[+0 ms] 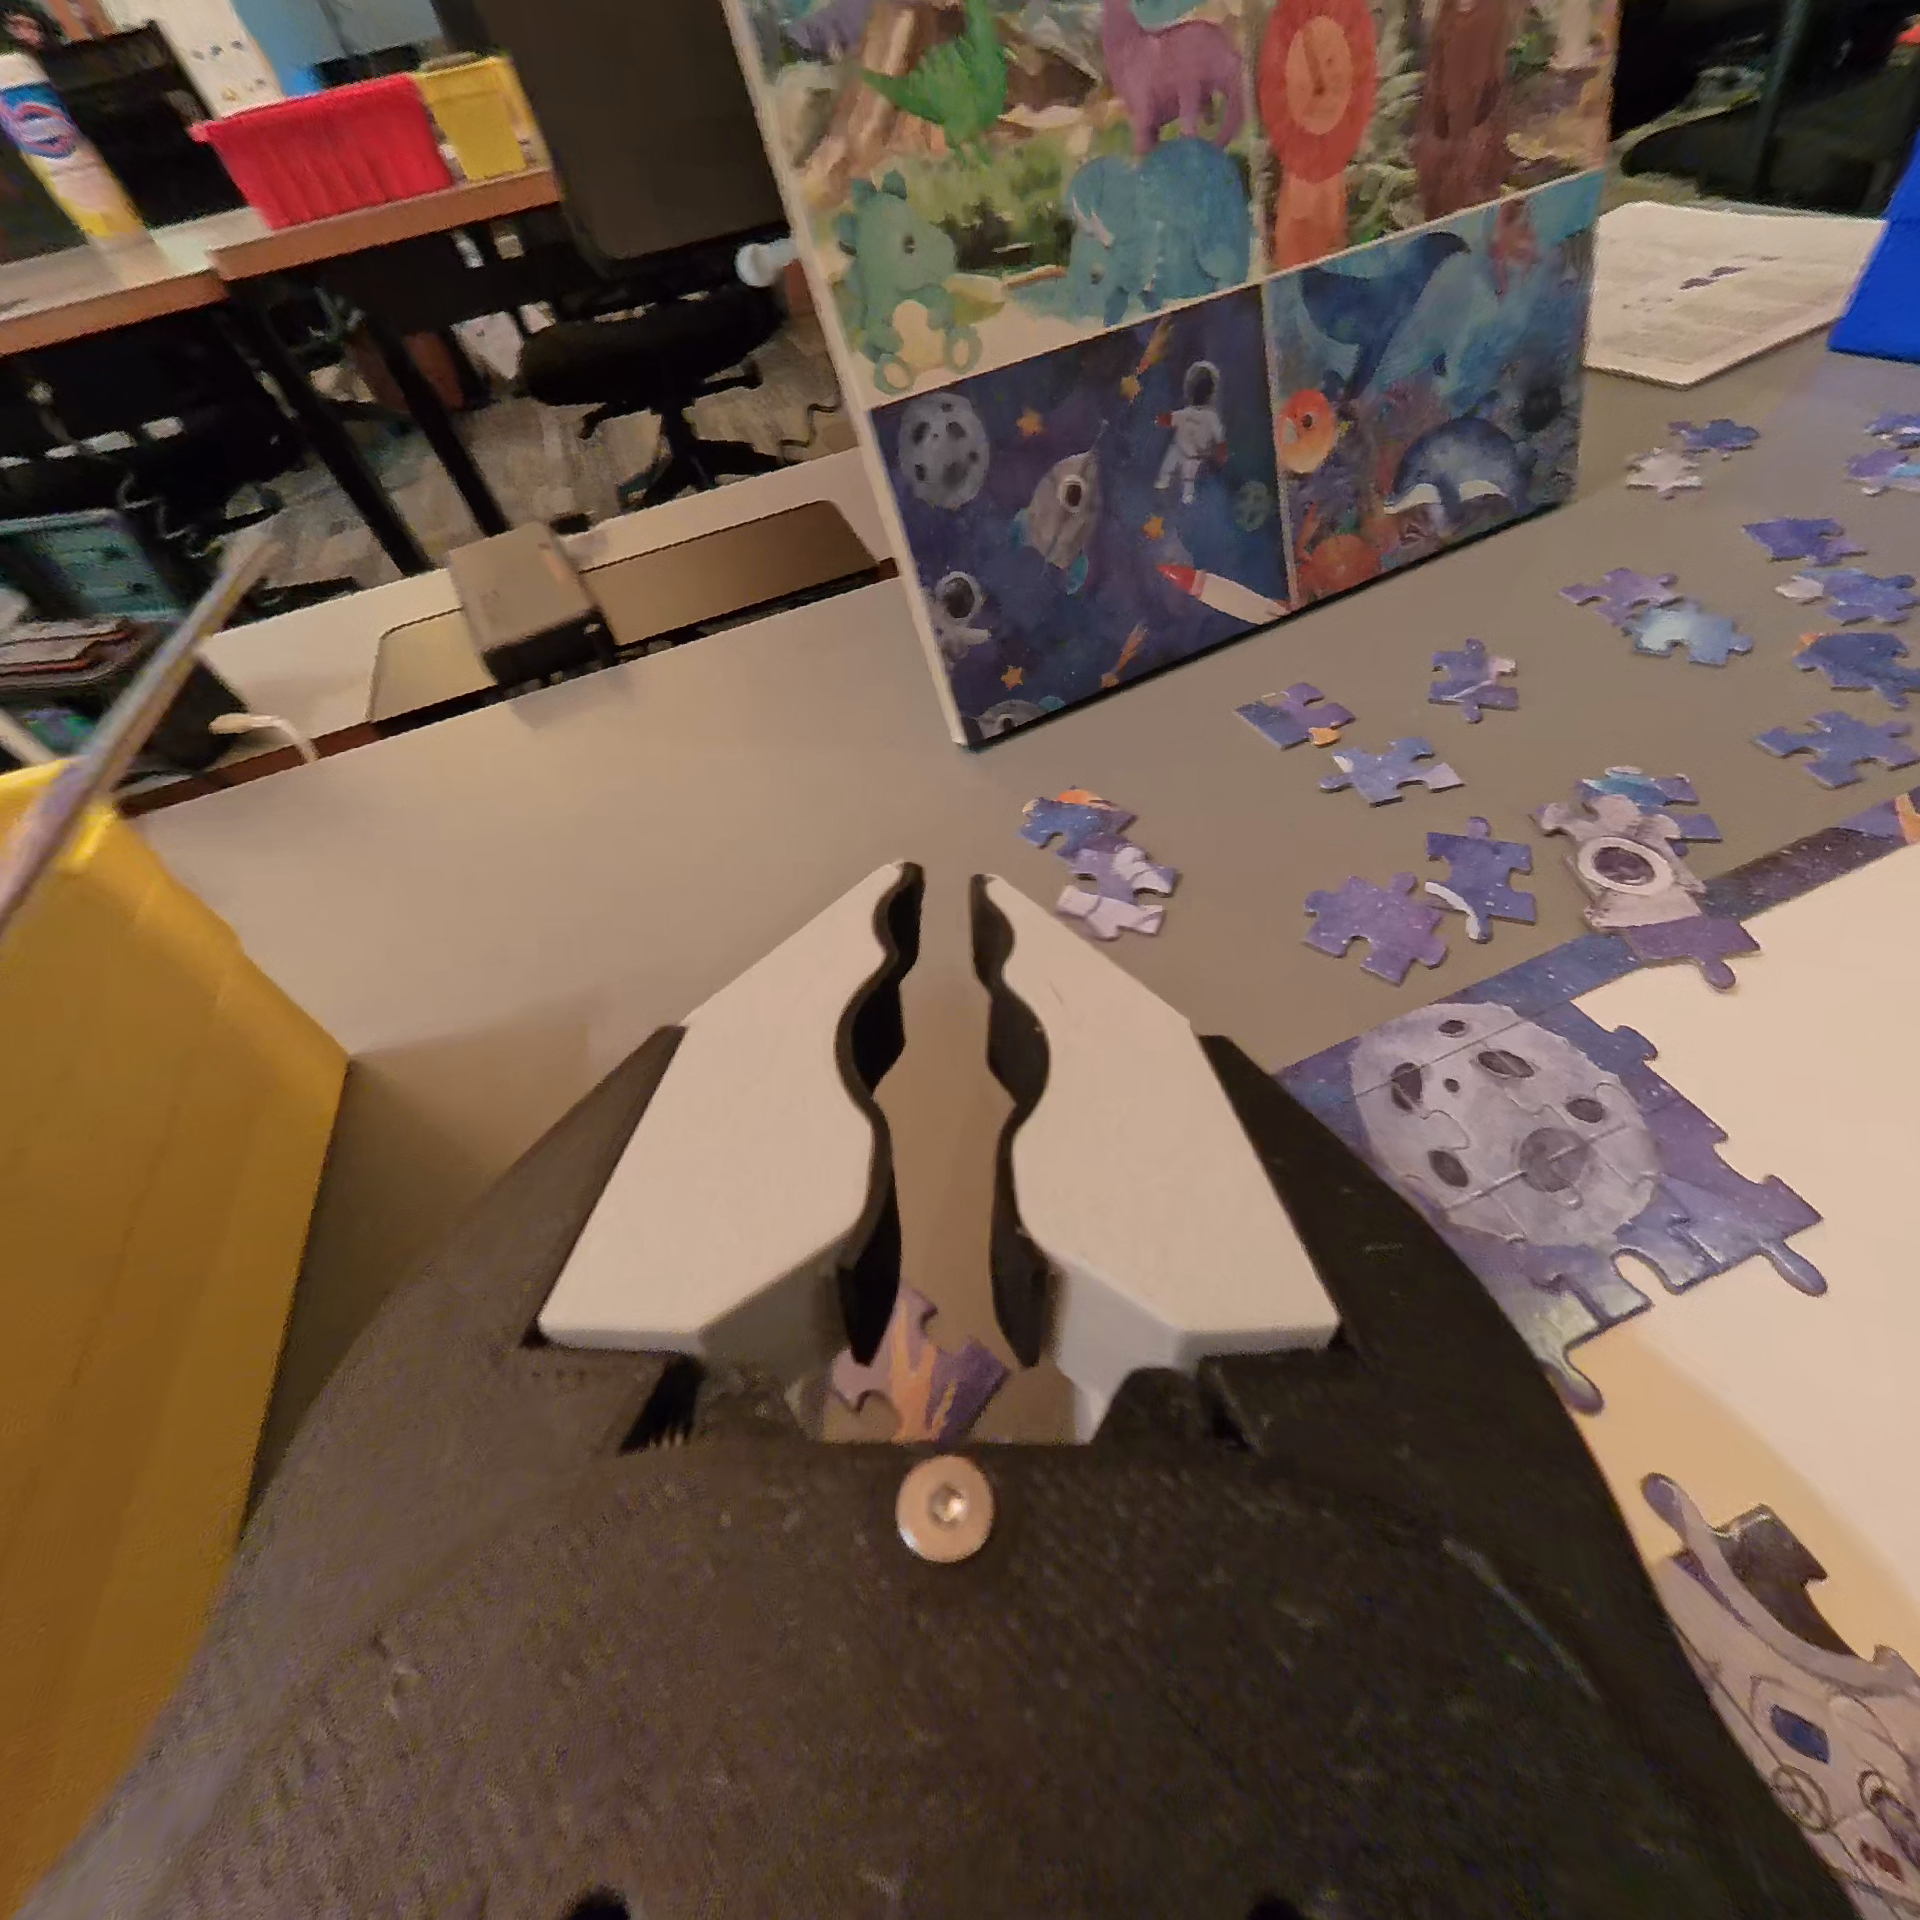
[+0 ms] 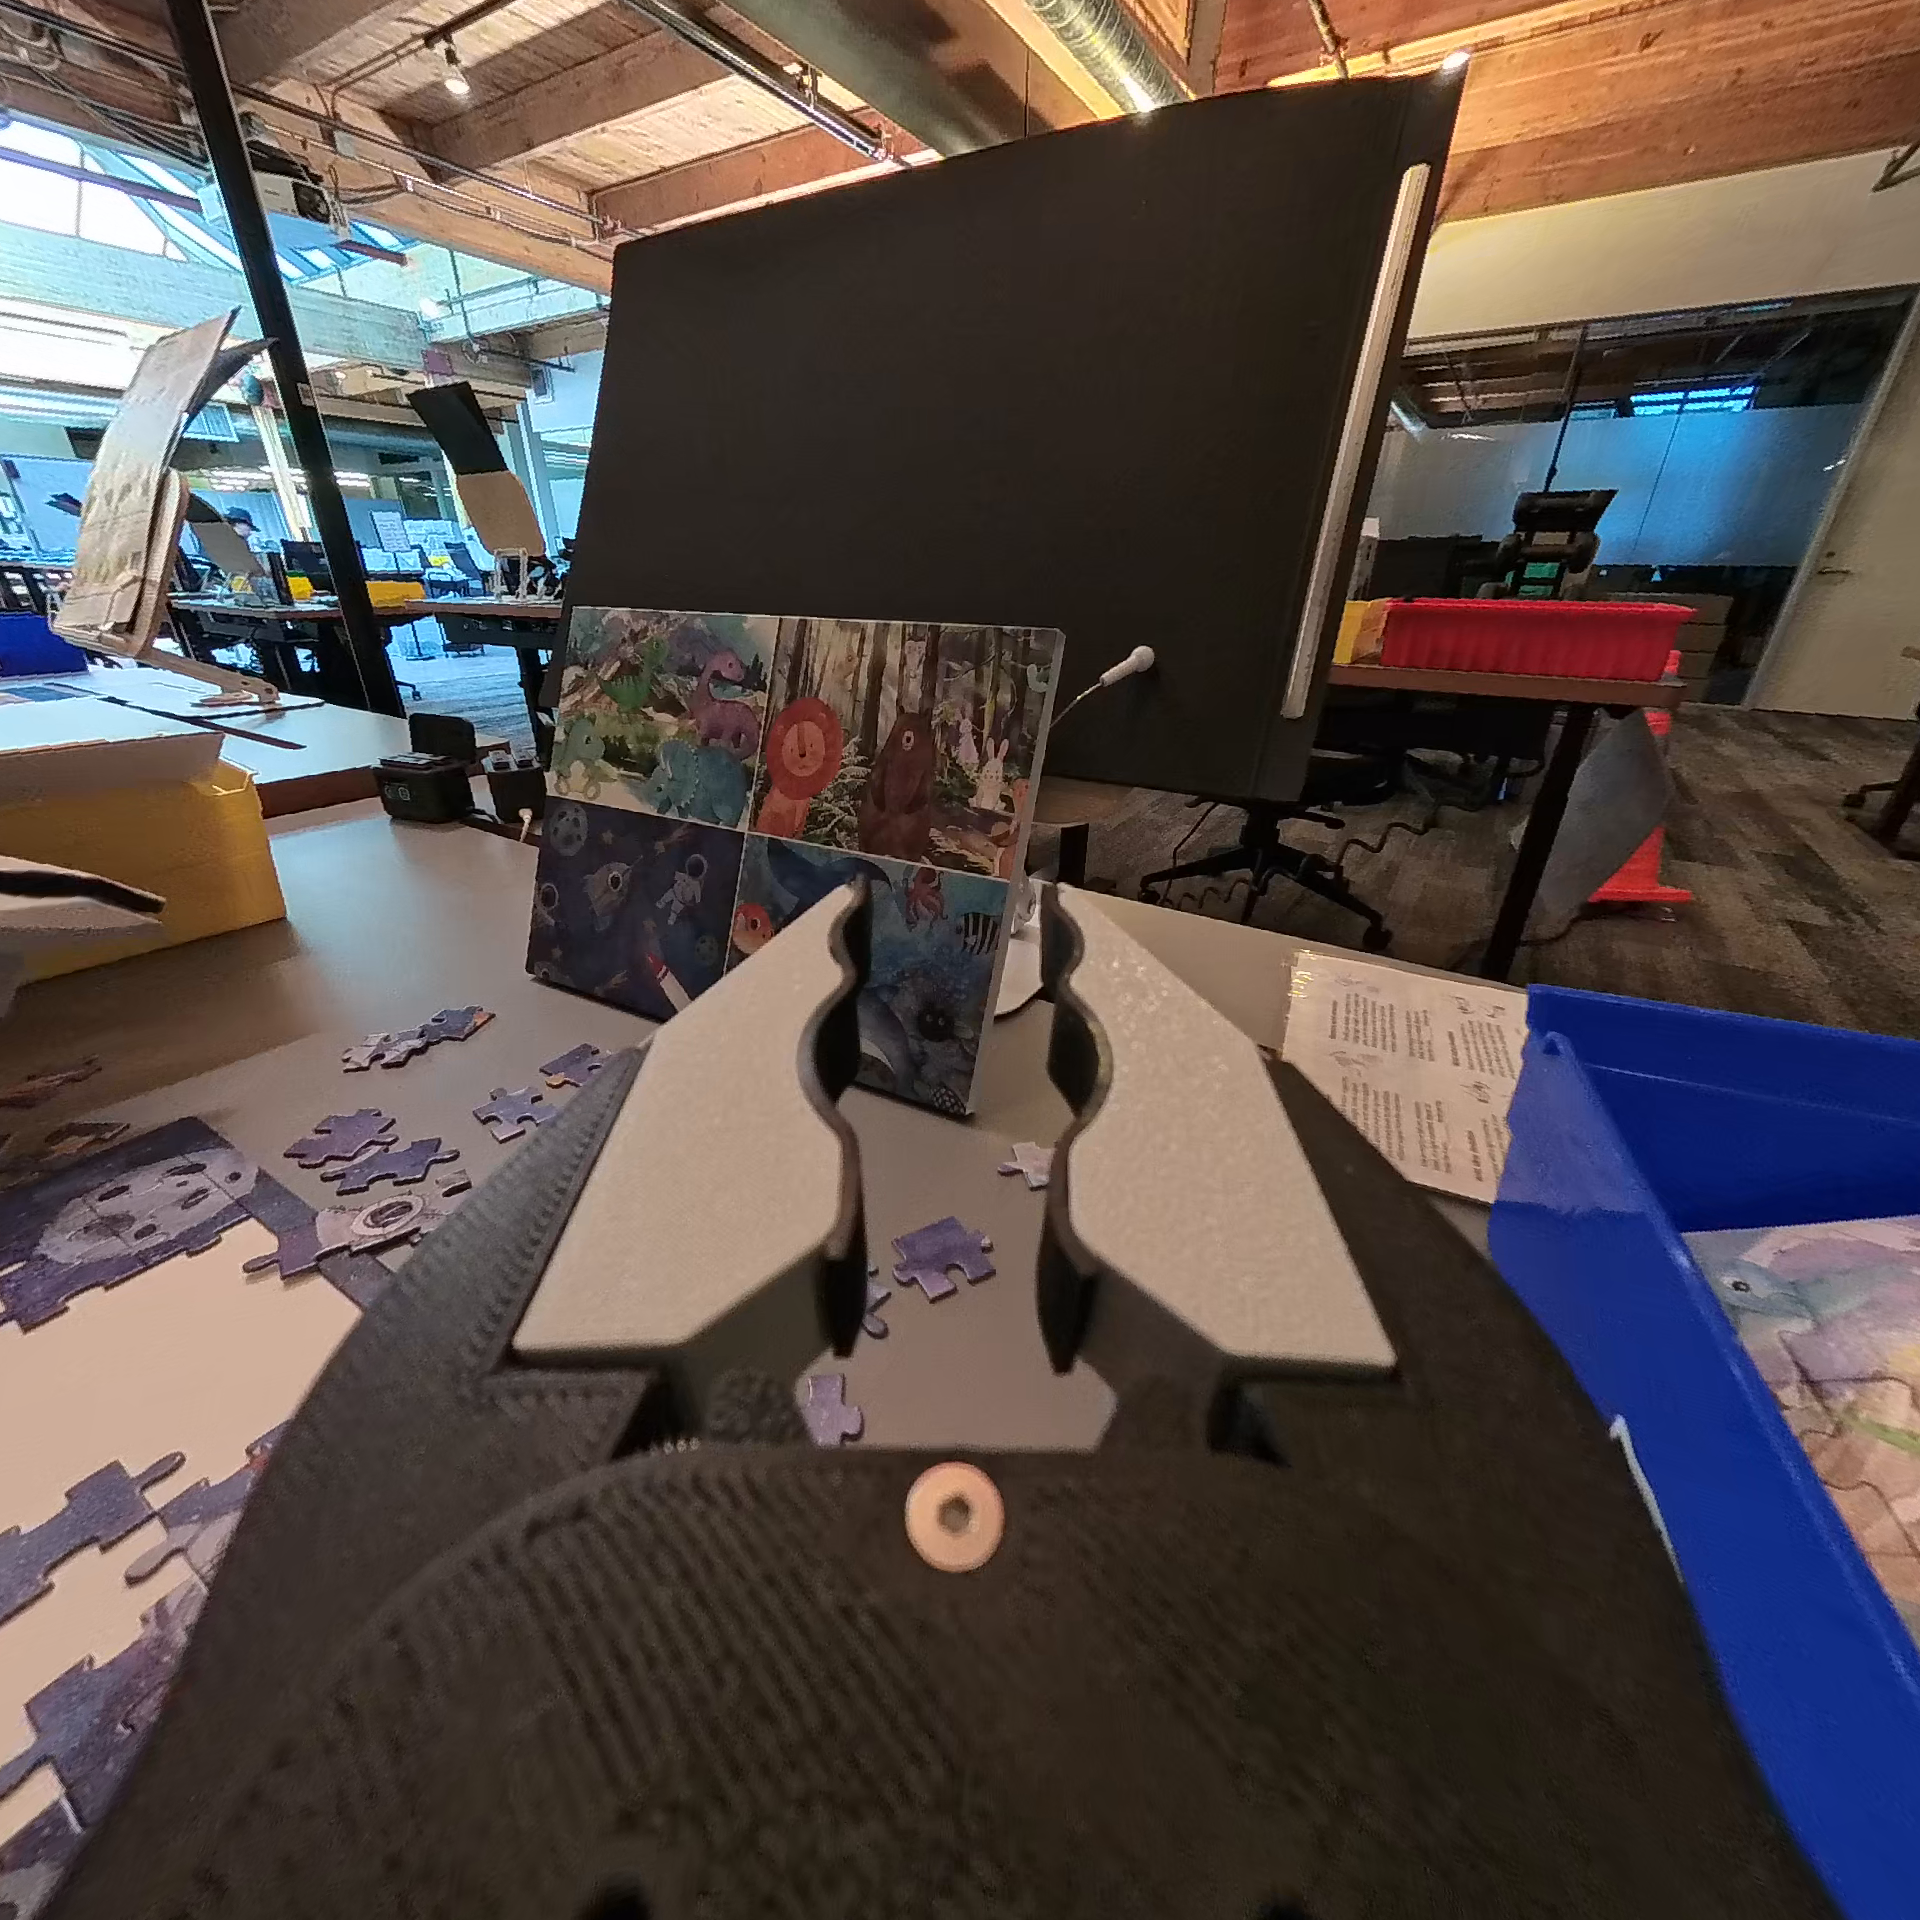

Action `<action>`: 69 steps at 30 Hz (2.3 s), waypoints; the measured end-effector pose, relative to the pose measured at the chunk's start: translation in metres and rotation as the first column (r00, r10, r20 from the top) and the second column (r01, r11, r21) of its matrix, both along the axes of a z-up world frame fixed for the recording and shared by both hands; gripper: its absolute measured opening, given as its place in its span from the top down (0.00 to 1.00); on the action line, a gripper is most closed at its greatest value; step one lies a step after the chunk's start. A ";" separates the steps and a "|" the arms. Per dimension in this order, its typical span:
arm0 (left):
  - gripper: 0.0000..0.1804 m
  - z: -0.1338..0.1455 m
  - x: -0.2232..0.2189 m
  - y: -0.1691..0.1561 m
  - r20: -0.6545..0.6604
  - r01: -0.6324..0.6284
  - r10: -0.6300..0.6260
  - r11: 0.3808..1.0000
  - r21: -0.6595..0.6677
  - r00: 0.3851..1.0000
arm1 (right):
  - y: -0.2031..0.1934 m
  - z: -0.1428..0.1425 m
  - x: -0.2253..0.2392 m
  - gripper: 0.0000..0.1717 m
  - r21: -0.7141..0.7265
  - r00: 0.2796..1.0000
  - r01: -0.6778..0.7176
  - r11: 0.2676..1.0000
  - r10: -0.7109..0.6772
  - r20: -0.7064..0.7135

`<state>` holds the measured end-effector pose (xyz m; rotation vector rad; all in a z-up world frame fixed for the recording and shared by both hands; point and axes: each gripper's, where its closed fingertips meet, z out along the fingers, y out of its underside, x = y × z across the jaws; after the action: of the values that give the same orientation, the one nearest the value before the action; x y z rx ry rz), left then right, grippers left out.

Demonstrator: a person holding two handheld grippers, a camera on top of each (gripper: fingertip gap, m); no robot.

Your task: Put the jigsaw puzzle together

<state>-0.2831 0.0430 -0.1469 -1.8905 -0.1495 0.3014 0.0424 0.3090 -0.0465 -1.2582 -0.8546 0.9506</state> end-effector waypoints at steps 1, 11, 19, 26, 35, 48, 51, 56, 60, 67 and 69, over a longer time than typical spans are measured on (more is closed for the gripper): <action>1.00 0.003 -0.005 -0.004 -0.003 -0.028 0.028 1.000 0.008 1.000 | 0.000 0.000 0.000 0.82 0.000 1.000 -0.001 1.000 0.001 0.000; 1.00 0.011 -0.030 -0.025 0.035 -0.131 0.129 0.990 0.053 0.991 | -0.002 -0.001 -0.002 0.82 0.003 1.000 -0.009 1.000 0.009 0.008; 1.00 0.004 -0.026 -0.021 0.013 -0.107 0.107 0.994 0.019 0.994 | -0.004 -0.002 -0.005 0.82 0.005 1.000 -0.015 1.000 0.015 0.015; 0.99 -0.005 -0.022 -0.017 0.021 -0.073 0.074 0.997 -0.030 0.997 | -0.003 -0.002 -0.004 0.82 0.002 1.000 -0.013 1.000 0.013 0.014; 0.95 -0.014 -0.028 -0.022 -0.002 -0.080 0.081 0.992 -0.097 0.997 | -0.005 -0.003 -0.005 0.82 -0.004 1.000 -0.021 1.000 0.021 0.012; 0.79 -0.062 -0.004 -0.068 0.181 -0.018 0.153 0.808 -0.589 0.971 | -0.008 -0.004 -0.009 0.82 -0.001 0.999 -0.035 0.999 0.035 0.022; 0.73 -0.074 0.002 -0.075 0.258 0.007 0.201 0.777 -0.630 0.945 | -0.009 -0.004 -0.009 0.82 0.007 0.999 -0.032 0.999 0.032 0.026; 0.79 -0.082 -0.002 -0.079 0.293 -0.002 0.244 0.771 -0.636 0.924 | -0.008 -0.002 -0.007 0.82 0.004 0.999 -0.030 1.000 0.030 0.018; 0.89 -0.081 -0.005 -0.081 0.301 0.004 0.238 0.780 -0.626 0.923 | -0.008 -0.001 -0.007 0.82 0.005 0.999 -0.030 1.000 0.030 0.014; 0.94 -0.080 -0.004 -0.080 0.262 0.015 0.200 0.768 -0.641 0.944 | -0.008 -0.002 -0.007 0.82 0.005 0.999 -0.030 1.000 0.030 0.015; 0.98 -0.077 -0.003 -0.079 0.248 0.011 0.190 0.771 -0.636 0.950 | -0.008 -0.001 -0.007 0.82 0.007 0.999 -0.028 1.000 0.028 0.015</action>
<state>-0.2862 -0.0355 -0.2241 -2.6110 -0.3854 0.1280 0.0357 0.3011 -0.0479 -1.2515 -0.8887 0.9612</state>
